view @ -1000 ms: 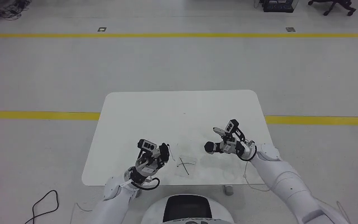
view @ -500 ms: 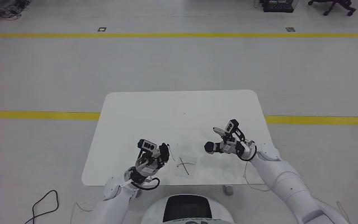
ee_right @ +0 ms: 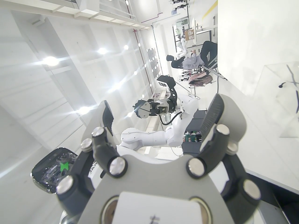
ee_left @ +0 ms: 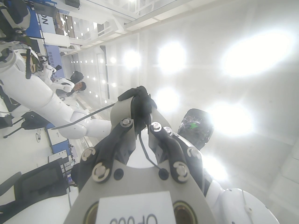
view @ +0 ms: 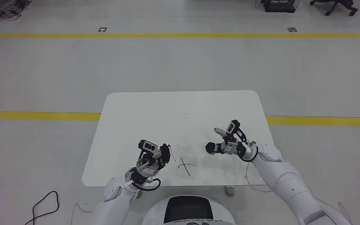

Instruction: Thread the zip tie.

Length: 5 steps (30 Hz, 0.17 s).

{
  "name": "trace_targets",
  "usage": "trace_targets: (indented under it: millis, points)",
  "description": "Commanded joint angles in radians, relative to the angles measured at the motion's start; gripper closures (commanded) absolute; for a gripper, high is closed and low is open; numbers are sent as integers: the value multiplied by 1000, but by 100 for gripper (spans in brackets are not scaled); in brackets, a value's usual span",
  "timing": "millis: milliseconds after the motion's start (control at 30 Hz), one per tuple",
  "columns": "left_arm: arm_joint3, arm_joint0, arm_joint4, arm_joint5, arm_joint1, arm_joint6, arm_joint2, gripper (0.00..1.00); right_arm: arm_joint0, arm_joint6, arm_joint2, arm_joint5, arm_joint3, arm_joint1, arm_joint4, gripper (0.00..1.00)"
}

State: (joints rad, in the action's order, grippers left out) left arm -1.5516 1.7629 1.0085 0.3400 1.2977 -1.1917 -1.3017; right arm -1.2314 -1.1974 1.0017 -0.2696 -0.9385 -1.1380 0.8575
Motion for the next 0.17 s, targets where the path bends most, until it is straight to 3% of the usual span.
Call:
trace_targets:
  millis: [0, 133]
  points:
    - [0, 0, 0, 0, 0, 0, 0, 100, 0, 0, 0, 0, 0, 0, 0, 0]
    - [0, 0, 0, 0, 0, 0, 0, 100, 0, 0, 0, 0, 0, 0, 0, 0]
